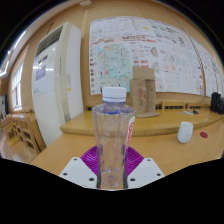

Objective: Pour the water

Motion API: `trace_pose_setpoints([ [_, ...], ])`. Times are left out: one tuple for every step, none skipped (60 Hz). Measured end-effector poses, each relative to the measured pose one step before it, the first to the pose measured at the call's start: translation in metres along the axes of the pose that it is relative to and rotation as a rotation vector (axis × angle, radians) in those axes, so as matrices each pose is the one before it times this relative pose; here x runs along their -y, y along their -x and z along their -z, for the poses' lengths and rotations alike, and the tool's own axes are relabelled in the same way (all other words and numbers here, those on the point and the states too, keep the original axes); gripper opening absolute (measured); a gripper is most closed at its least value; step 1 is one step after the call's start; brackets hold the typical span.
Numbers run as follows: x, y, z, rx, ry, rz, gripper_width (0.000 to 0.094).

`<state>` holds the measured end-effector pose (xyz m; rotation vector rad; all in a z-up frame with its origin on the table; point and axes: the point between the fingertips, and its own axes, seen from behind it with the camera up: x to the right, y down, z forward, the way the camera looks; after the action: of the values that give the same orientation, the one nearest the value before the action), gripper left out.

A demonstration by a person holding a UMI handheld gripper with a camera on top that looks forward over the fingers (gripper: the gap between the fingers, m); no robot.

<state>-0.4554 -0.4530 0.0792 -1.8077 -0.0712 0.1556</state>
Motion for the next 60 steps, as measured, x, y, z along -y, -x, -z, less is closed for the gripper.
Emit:
trace_pose_setpoints([
  [0.00719, -0.00037, 0.00094, 0.00952, -0.01024, -0.0106, 0.0290],
  [0.00801, -0.00029, 0.00021, 0.01208, -0.00958, -0.0110, 0.0289],
  [0.00837, -0.00027, 0.00032, 0.01440, -0.00901, -0.0110, 0.0289],
  [0.00834, -0.00015, 0.00031, 0.01318, -0.00963, -0.0119, 0.0289],
  [0.00906, -0.00125, -0.00006, 0.01133, -0.01105, -0.0138, 0.0288],
  [0.01072, 0.00077, -0.00217, 0.00956, -0.00956, -0.0179, 0.0288],
  [0.00797, -0.00249, -0.00051, 0.01573, -0.01223, -0.0186, 0.0289],
  [0.01126, -0.00233, -0.00115, 0.01670, -0.00872, -0.0221, 0.0288],
  [0.00953, -0.00103, -0.00080, 0.01645, -0.01044, -0.0229, 0.0288],
  [0.00944, -0.00176, -0.00121, 0.01660, -0.01094, -0.0238, 0.0289],
  [0.00950, -0.00154, -0.00171, 0.01772, -0.01073, -0.0264, 0.0289],
  [0.01002, -0.00151, -0.00198, 0.01872, -0.01005, -0.0291, 0.0289],
  [0.00959, -0.00127, -0.00223, 0.01868, -0.00996, -0.0308, 0.0290],
  [0.00883, 0.00099, -0.00240, 0.01565, -0.01074, -0.0321, 0.0289],
  [0.01019, -0.00008, -0.00482, 0.01607, -0.01154, -0.0322, 0.0288],
  [0.00999, -0.00192, -0.00256, 0.01863, -0.00987, -0.0325, 0.0289],
  [0.01044, -0.00687, -0.00286, 0.02531, -0.01090, -0.0327, 0.0288],
  [0.00986, -0.00196, -0.00286, 0.02017, -0.00909, -0.0370, 0.0287],
  [0.00931, -0.00179, -0.00258, 0.02183, -0.00778, -0.0390, 0.0288],
  [0.00882, -0.00071, -0.00265, 0.02416, -0.00626, -0.0415, 0.0287],
  [0.00893, -0.00057, -0.00268, 0.02614, -0.00514, -0.0451, 0.0287],
  [0.00711, 0.00392, -0.00255, 0.02166, -0.00506, -0.0512, 0.0289],
  [0.01035, -0.00505, -0.00193, 0.03409, -0.00479, -0.0507, 0.0288],
  [0.00537, 0.00348, -0.00352, 0.01976, -0.00789, -0.0577, 0.0287],
  [0.01008, -0.00551, -0.00085, 0.03049, -0.00232, -0.0596, 0.0288],
  [0.00816, -0.00157, -0.00143, 0.02398, -0.00357, -0.0586, 0.0288],
  [0.00873, -0.00183, -0.00121, 0.02342, -0.00557, -0.0573, 0.0288],
  [0.00888, -0.00192, -0.00054, 0.02344, -0.00843, -0.0557, 0.0289],
  [0.00906, -0.00218, -0.00030, 0.02224, -0.01040, -0.0547, 0.0288],
  [0.00892, -0.00258, 0.00014, 0.02104, -0.01016, -0.0541, 0.0288],
  [0.00850, -0.00293, -0.00010, 0.01933, -0.01008, -0.0545, 0.0288],
  [0.00631, 0.00137, -0.00083, 0.01363, -0.01549, -0.0548, 0.0287],
  [0.00942, -0.00284, 0.00037, 0.01446, -0.01309, -0.0514, 0.0287],
  [0.01102, -0.00582, 0.00110, 0.01483, -0.01133, -0.0495, 0.0287],
  [0.00918, -0.00368, 0.00106, 0.01206, -0.01436, -0.0457, 0.0286],
  [0.00892, -0.00374, 0.00042, 0.01083, -0.01411, -0.0441, 0.0287],
  [0.00950, -0.00412, 0.00099, 0.00824, -0.01347, -0.0425, 0.0287],
  [0.00921, -0.00505, 0.00114, 0.00547, -0.01486, -0.0420, 0.0287],
  [0.00885, -0.00491, 0.00107, 0.00489, -0.01414, -0.0404, 0.0288],
  [0.00532, -0.00205, 0.00166, 0.00142, -0.01714, -0.0376, 0.0288],
  [0.00828, -0.00455, 0.00067, 0.00282, -0.01418, -0.0378, 0.0288],
  [0.00889, -0.00534, -0.00072, 0.00520, -0.01451, -0.0381, 0.0286],
  [0.00821, -0.00436, 0.00055, 0.00265, -0.01425, -0.0371, 0.0287],
  [0.00810, -0.00475, 0.00086, 0.00332, -0.01294, -0.0372, 0.0286],
  [0.00755, -0.00436, 0.00100, 0.00311, -0.01222, -0.0355, 0.0285],
  [0.00773, -0.00446, 0.00147, 0.00235, -0.01267, -0.0338, 0.0286],
  [0.00683, -0.00427, 0.00143, 0.00288, -0.01261, -0.0328, 0.0285],
  [0.00648, -0.00366, 0.00156, 0.00371, -0.01026, -0.0330, 0.0285],
  [0.00674, -0.00419, 0.00109, 0.00161, -0.01177, -0.0323, 0.0286],
  [-0.00128, 0.00057, 0.00656, -0.00811, -0.02457, -0.0255, 0.0285],
  [0.00709, -0.00401, 0.00067, -0.00057, -0.01413, -0.0271, 0.0284],
  [0.01268, -0.00362, -0.00289, 0.00392, -0.00344, -0.0304, 0.0285],
  [0.00586, -0.00221, 0.00066, 0.00312, -0.00927, -0.0248, 0.0284],
  [0.00576, -0.00197, 0.00089, 0.00301, -0.00977, -0.0206, 0.0284],
  [0.00622, -0.00216, 0.00042, 0.00073, -0.00961, -0.0175, 0.0287],
  [0.00558, -0.00199, 0.00132, -0.00050, -0.00966, -0.0143, 0.0285],
  [0.00464, -0.00160, 0.00062, 0.00129, -0.00672, -0.0128, 0.0286],
  [0.00370, -0.00049, 0.00083, 0.00264, -0.00407, -0.0109, 0.0286],
  [-0.00122, -0.00121, 0.00768, 0.00071, -0.00888, -0.0029, 0.0285],
  [0.00242, -0.00058, 0.00018, -0.00026, -0.00195, -0.0064, 0.0287],
])
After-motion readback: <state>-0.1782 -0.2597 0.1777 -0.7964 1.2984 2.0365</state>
